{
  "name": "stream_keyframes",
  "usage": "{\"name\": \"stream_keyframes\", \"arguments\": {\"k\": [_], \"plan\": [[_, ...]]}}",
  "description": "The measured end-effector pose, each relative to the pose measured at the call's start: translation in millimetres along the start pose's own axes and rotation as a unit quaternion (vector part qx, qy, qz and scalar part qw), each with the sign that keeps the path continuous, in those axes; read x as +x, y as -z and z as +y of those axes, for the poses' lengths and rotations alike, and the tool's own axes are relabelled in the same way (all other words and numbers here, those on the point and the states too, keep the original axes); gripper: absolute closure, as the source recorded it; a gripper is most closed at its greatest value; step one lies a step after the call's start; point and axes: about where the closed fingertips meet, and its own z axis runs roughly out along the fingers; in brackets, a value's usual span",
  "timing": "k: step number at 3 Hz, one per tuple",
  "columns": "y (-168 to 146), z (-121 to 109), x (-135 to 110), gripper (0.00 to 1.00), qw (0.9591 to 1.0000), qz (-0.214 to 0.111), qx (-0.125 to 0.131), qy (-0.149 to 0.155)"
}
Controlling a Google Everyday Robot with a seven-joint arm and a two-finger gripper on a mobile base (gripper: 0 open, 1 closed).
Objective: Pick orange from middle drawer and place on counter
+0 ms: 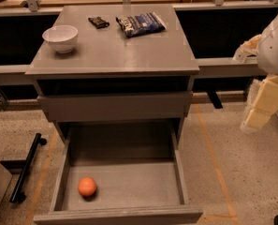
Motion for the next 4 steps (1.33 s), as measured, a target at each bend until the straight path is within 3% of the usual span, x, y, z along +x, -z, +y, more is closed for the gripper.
{"name": "stream_keyframes", "arguments": {"k": [1, 2, 4], "plan": [[-28.2, 3.8, -3.5, 0.0, 0.9989, -0.045, -0.008, 0.01], [-65.7, 4.8, -12.9, 0.0, 0.9947, -0.1, -0.023, 0.006], [-67.5, 5.7, -12.1, 0.0, 0.995, -0.098, -0.02, 0.001]]}}
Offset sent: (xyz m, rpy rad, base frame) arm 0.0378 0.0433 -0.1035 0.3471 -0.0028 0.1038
